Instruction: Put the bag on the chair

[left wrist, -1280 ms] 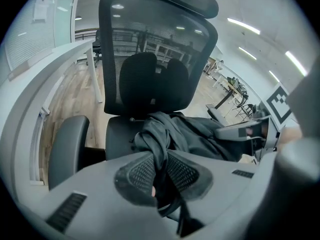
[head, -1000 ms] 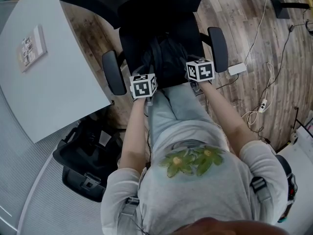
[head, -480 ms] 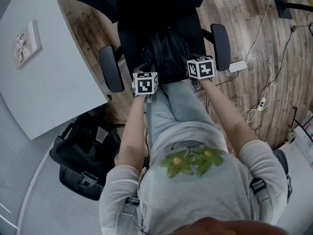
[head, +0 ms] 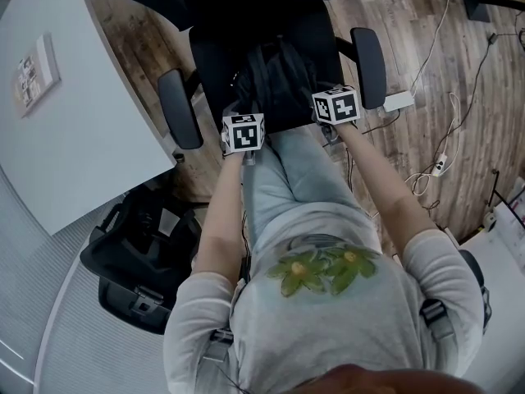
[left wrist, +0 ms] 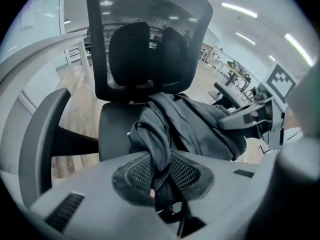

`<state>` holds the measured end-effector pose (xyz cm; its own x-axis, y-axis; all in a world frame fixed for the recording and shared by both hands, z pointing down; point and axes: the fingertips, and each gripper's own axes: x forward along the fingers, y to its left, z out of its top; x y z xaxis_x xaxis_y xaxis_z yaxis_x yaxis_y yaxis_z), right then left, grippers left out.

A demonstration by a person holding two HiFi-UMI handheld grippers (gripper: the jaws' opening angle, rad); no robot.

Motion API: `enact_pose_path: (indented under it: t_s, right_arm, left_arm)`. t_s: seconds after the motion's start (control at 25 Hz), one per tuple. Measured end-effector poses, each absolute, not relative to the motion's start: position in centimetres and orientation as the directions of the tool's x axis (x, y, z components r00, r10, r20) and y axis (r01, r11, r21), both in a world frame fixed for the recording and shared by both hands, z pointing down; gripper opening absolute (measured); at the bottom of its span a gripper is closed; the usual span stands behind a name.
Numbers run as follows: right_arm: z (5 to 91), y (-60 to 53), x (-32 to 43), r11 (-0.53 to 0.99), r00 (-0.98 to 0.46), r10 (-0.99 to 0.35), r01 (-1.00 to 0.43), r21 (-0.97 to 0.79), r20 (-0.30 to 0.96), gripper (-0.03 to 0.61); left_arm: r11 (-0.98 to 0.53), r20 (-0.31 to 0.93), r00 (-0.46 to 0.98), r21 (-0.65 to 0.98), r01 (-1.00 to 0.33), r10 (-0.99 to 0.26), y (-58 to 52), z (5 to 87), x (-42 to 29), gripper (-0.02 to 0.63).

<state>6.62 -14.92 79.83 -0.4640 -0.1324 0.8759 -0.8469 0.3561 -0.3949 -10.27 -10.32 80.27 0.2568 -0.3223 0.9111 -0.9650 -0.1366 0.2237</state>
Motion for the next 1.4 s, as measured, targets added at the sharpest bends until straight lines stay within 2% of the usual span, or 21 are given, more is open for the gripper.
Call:
enact_pose_path:
  t_s: [0.24, 0.36, 0.52, 0.76, 1.04, 1.28, 1.4]
  right_arm:
    - [80.1, -14.7, 7.1, 0.366, -0.434, -0.146, -0.859, -0.359, 0.889, 0.161]
    - [79.7, -14.4, 7.0, 0.39, -0.412, -0.131, -0.857, -0.335, 0.902, 0.216]
    - [79.3, -14.0, 7.3, 0.39, -0.398, -0.127, -0.862, -0.324, 0.908, 0.253]
    - [76.7, -14.7, 8.4, 0.364, -0.389, -0.185, -0.88, -0.305, 0.902, 0.264]
    - [71.9, -15.6, 7.3, 0.392, -0.476, -0.267, -0.848, -0.357, 0.838, 0.264]
    - [67.6, -16.6, 6.7, 0.379, -0.515, -0.343, -0.841, -0.386, 0.785, 0.173]
    - [65.2, -17.0, 6.6, 0.367, -0.514, -0.395, -0.848, -0.382, 0.762, 0.089]
  left_arm:
    - [-0.139, 0.921, 0.213, 0.176, -0.974, -0.326, -10.3, 79.8, -10.4, 0.121]
    - [-0.093, 0.93, 0.219, 0.2, -0.975, -0.296, -10.3, 79.8, -10.7, 0.177]
    - [-0.058, 0.938, 0.228, 0.221, -0.974, -0.262, -10.3, 79.2, -10.8, 0.264]
    - [-0.055, 0.921, 0.222, 0.216, -0.975, -0.321, -11.3, 76.3, -11.5, 0.288]
    - [-0.092, 0.882, 0.248, 0.23, -0.969, -0.401, -13.0, 71.3, -11.3, 0.288]
    - [-0.136, 0.856, 0.286, 0.252, -0.958, -0.431, -13.4, 68.1, -10.4, 0.287]
    - [-0.146, 0.843, 0.296, 0.257, -0.955, -0.449, -13.1, 66.6, -10.2, 0.262]
